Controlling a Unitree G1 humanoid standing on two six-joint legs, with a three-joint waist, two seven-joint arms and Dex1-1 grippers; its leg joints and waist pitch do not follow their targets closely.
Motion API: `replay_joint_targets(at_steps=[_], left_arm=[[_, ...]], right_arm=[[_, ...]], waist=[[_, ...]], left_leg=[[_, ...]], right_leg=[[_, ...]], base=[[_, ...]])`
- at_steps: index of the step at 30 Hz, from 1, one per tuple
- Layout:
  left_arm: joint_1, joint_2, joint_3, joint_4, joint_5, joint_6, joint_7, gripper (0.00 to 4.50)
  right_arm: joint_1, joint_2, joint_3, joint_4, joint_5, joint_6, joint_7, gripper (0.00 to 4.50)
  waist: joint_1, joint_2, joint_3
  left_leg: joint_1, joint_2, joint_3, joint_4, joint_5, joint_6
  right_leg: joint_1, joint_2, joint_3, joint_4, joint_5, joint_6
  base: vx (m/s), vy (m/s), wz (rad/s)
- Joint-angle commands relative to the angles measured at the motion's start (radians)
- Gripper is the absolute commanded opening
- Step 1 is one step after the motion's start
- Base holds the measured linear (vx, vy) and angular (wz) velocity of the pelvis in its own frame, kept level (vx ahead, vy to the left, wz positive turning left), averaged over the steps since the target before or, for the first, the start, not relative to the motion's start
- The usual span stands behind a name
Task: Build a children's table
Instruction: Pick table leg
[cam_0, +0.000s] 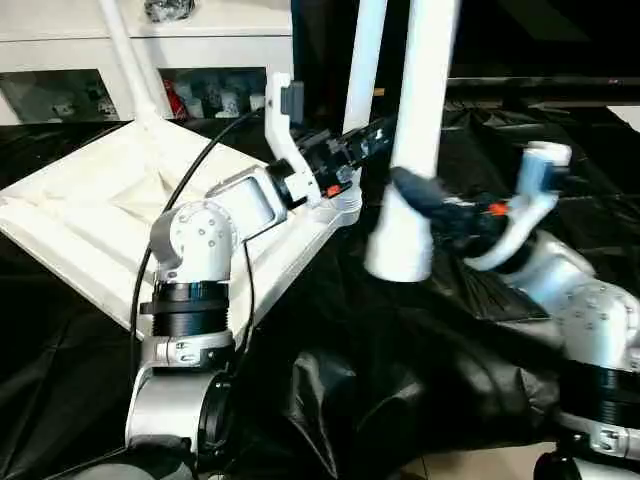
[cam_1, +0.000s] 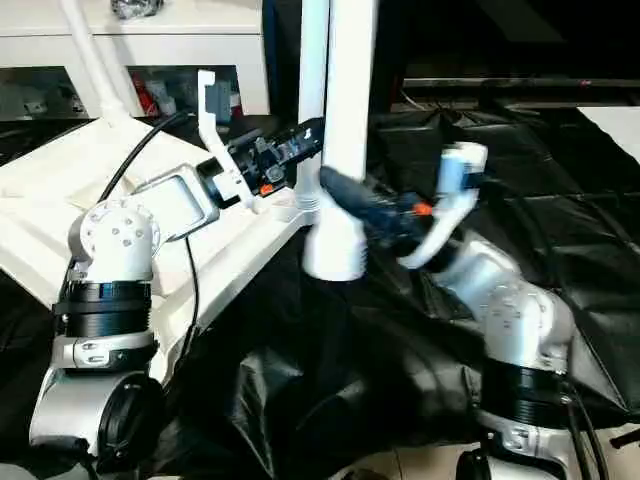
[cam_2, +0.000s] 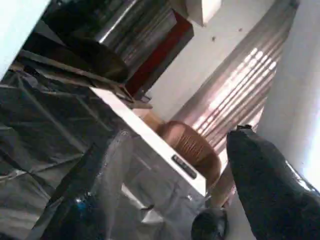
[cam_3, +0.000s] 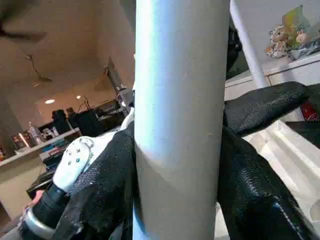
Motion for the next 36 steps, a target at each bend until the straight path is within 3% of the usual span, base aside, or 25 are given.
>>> replay_joint_targets(at_steps=[1,9,12,14,21,27,31,36], left_arm=[[-0.028,-0.032,-0.019,-0.046,-0.081,0.032,-0.016,3.77],[-0.033,-0.030,0.026,0.002,-0.067,0.027,0.053,4.16],[-0.045,-0.031,0.066,0.022,-0.090,0.021,0.077,4.50],[-0.050,-0.034,0.089,0.029,-0.116,0.024,0.090,4.50],[-0.050,-0.044,0.122,0.002,-0.197,0.040,0.082,4.50],[-0.037,-0.035,0.080,-0.022,-0.191,0.046,0.075,4.50],[-0.018,-0.019,-0.025,-0.007,-0.063,-0.009,0.112,4.50],[-0.022,-0.031,-0.045,0.033,0.003,-0.046,0.199,4.50]], right_arm=[[-0.022,0.012,0.007,0.031,-0.024,0.011,-0.061,1.85],[-0.080,0.005,-0.084,-0.001,0.106,0.018,-0.092,1.84],[-0.086,-0.013,-0.083,0.007,0.078,0.009,-0.102,1.84],[-0.084,-0.025,-0.077,0.016,0.060,0.005,-0.113,1.84],[-0.075,-0.058,-0.016,0.057,-0.022,0.003,-0.172,1.84],[-0.063,-0.096,0.079,0.049,-0.101,-0.010,-0.155,1.84],[-0.045,-0.129,0.198,0.025,-0.197,-0.052,-0.138,1.84],[-0.053,-0.115,0.269,0.063,-0.294,-0.098,-0.199,1.84]], waist=[[-0.001,-0.014,-0.078],[0.001,-0.014,-0.077],[0.000,-0.017,-0.077],[0.001,-0.018,-0.077],[0.000,-0.021,-0.079],[0.000,-0.021,-0.078],[0.000,-0.023,-0.076],[-0.004,-0.025,-0.076]], left_leg=[[0.028,0.039,-0.024,-0.062,-0.180,0.026],[0.029,0.039,-0.024,-0.063,-0.179,0.023],[0.027,0.037,-0.023,-0.063,-0.174,0.021],[0.026,0.035,-0.023,-0.061,-0.169,0.020],[0.025,0.034,-0.021,-0.058,-0.145,0.027],[0.026,0.037,-0.022,-0.059,-0.154,0.026],[0.025,0.038,-0.024,-0.061,-0.163,0.023],[0.024,0.038,-0.024,-0.060,-0.166,0.014]], right_leg=[[0.044,-0.071,0.033,-0.090,-0.323,-0.152],[0.046,-0.071,0.034,-0.092,-0.327,-0.144],[0.048,-0.070,0.033,-0.091,-0.322,-0.141],[0.048,-0.070,0.033,-0.093,-0.325,-0.136],[0.050,-0.070,0.033,-0.089,-0.297,-0.154],[0.051,-0.069,0.035,-0.088,-0.292,-0.149],[0.052,-0.070,0.036,-0.090,-0.318,-0.121],[0.051,-0.069,0.036,-0.091,-0.317,-0.116]], base=[[0.000,0.000,0.00],[0.000,0.000,0.00],[0.000,0.000,0.00],[0.000,0.000,0.00],[0.000,0.000,0.00],[0.000,0.000,0.00],[0.000,0.000,0.00],[0.000,0.000,0.00]])
